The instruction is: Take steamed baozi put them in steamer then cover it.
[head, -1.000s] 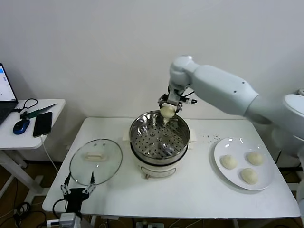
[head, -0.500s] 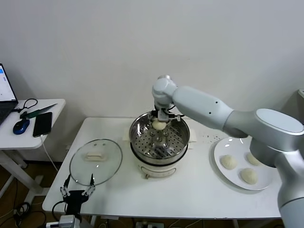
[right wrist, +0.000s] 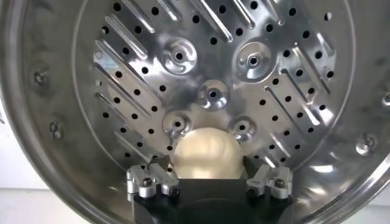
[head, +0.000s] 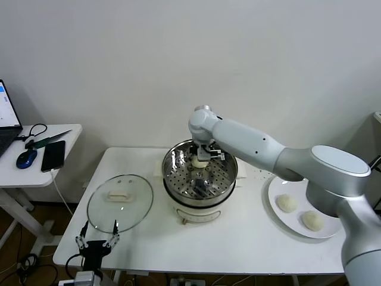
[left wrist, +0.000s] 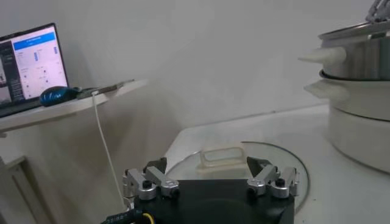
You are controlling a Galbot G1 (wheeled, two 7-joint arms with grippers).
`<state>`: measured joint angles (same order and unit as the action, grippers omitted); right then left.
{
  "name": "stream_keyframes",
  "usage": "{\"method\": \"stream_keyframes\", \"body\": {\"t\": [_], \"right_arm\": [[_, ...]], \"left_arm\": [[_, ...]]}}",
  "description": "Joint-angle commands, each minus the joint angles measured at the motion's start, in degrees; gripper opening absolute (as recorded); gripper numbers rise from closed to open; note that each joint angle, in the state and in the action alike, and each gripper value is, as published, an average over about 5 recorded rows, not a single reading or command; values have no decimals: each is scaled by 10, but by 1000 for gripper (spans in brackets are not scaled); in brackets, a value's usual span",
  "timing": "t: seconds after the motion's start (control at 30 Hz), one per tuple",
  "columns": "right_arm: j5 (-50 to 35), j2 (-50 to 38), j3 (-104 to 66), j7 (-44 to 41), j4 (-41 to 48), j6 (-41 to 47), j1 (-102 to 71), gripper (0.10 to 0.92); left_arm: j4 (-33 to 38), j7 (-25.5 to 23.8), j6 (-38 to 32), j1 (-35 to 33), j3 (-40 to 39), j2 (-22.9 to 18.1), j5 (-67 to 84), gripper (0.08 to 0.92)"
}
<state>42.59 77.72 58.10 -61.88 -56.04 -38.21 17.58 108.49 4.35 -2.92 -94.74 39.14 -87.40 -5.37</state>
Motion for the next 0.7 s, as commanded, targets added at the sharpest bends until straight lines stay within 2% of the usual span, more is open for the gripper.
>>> {"method": "stream_keyframes", "body": {"t": [0.03, 0.3, 0.4, 0.5, 0.6, 0.7], "right_arm": [[-3, -9, -2, 3, -17, -5, 1, 821], [-84, -98, 5, 1, -103, 4, 76, 823], [-143, -154, 21, 3, -139, 31, 107, 823], [-223, -227, 68, 31, -184, 106, 153, 823], [-354, -308, 146, 83, -228, 244, 214, 823], [-483, -379, 203, 84, -251, 355, 254, 823]], "left_arm": [[-1, 1, 0, 0, 1, 0, 0, 823], [-2, 2, -3, -3, 0, 2, -1, 823], [1, 2, -3, -5, -1, 1, -2, 823], [7, 1, -2, -9, -2, 1, -2, 823], [24, -3, 7, -16, -4, -1, 11, 823], [42, -7, 16, -21, -7, -4, 26, 823]]}}
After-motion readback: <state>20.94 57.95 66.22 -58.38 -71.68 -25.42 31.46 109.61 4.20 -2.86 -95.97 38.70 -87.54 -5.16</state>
